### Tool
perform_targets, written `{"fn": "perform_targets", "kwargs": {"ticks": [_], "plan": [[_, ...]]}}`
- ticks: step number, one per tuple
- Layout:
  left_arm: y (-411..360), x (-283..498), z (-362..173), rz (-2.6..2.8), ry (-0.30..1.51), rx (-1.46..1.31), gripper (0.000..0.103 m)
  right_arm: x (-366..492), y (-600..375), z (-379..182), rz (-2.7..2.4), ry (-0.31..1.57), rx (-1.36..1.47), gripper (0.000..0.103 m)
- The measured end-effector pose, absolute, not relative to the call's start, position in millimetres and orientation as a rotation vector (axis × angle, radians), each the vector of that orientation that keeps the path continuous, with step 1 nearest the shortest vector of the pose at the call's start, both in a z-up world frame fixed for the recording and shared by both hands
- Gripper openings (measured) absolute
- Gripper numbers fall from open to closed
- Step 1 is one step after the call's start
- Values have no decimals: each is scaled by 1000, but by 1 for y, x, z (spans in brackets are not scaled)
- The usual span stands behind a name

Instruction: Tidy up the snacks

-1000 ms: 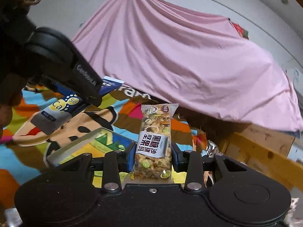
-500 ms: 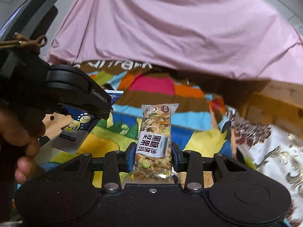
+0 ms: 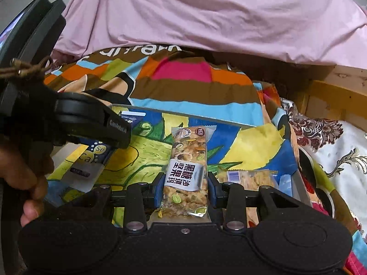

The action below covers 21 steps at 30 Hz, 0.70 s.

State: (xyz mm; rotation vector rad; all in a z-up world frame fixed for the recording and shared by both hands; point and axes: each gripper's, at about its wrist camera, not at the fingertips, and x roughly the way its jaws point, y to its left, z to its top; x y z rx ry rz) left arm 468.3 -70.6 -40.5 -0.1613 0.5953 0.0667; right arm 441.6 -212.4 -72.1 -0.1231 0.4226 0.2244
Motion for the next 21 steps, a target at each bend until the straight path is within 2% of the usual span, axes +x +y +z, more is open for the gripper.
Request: {"fn": "perform_targets", "kwargs": {"ticks": [17,21], "plan": [[-78,469,-62,72,665,-143,36,446,-208,-77,219,456,-179,40],[-76,469,-63,73,674,-162,39,445,-207,-77,214,447,-197,43]]}}
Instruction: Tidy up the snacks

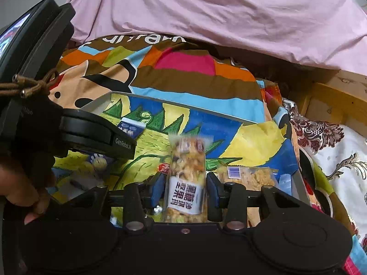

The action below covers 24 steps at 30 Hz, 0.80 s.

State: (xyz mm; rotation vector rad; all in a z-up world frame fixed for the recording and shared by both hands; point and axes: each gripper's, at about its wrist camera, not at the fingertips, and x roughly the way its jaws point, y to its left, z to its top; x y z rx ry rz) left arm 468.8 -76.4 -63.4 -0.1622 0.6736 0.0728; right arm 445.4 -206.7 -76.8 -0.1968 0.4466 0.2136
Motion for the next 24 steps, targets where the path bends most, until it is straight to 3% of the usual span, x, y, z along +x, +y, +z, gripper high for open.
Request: {"fn": "perform_targets", "kwargs": {"ticks": [2,4,9,13,24], "plan": [[-75,469,-63,72,675,-176,40,445,-206,-76,211,441,-203,45],[-73,468,-62,67,678,-202,50,442,-207,-73,209,427,-208,48],[-65,461,-52,77,650,-261,63,432,-212,-60,197,377,-192,62],[-59,446,-33,82,584,-284,82,418,-222,-41,175,303,-155,74],[-40,384,26,71,425,-302,100,348,-249,27,120,78,-52,98]]}}
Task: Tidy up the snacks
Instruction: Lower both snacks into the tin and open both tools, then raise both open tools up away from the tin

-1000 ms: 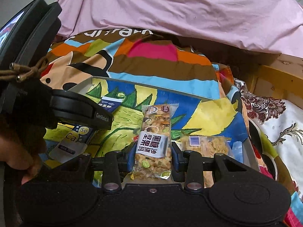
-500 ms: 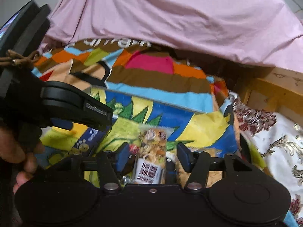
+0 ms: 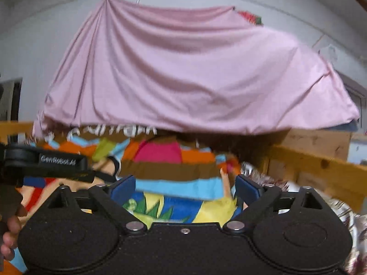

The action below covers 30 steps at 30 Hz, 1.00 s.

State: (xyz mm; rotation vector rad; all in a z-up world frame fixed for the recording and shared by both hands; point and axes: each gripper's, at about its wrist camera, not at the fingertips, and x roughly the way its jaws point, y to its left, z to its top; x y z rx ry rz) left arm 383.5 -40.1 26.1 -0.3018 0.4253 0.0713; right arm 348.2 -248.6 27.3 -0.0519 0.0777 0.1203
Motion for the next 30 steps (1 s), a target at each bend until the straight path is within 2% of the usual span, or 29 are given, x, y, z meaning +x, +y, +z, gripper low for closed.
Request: {"fn": "perform_targets", "kwargs": {"ticks": [4,12,30], "plan": [[-35,348,46,96,348,-300,102,316,-252,48,121,25,-41,102],[-29,273,74,83,248,-272,102,252,-248,77,119,-35,-42,102],[-21,152,76,12,200,-144,103,133,-245,62,106,-16,-112,102]]}}
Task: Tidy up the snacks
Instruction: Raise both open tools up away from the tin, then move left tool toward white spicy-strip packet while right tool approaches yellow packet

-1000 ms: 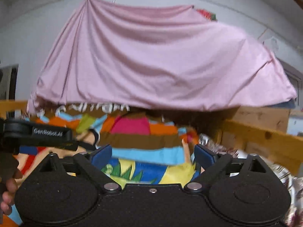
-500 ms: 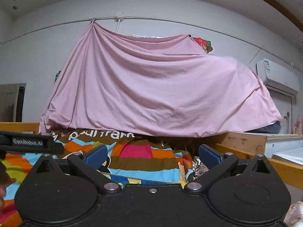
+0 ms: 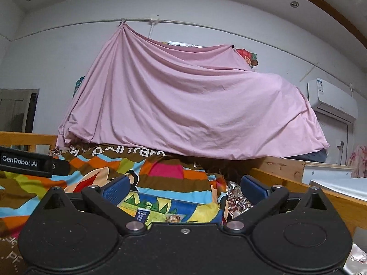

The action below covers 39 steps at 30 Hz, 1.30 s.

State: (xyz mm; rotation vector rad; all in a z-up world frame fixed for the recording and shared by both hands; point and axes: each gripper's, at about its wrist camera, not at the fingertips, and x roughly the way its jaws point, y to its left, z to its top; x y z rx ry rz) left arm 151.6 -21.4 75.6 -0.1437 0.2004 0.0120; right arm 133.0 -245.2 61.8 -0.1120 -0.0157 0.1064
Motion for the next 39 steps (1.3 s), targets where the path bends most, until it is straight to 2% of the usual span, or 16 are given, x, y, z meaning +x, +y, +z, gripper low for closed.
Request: {"fn": "perform_targets", "kwargs": {"ticks": [16,34,39], "plan": [[-16,112,40,-20,266,-42,103,81,-244,30,74,100,-156,102],[-19,116,0,-76,410,68,103,123,-236,-3,105,395,-145,102],[-20,117,-9,-65,445,101,103,126,-235,-6,116,413,-146,102]]}}
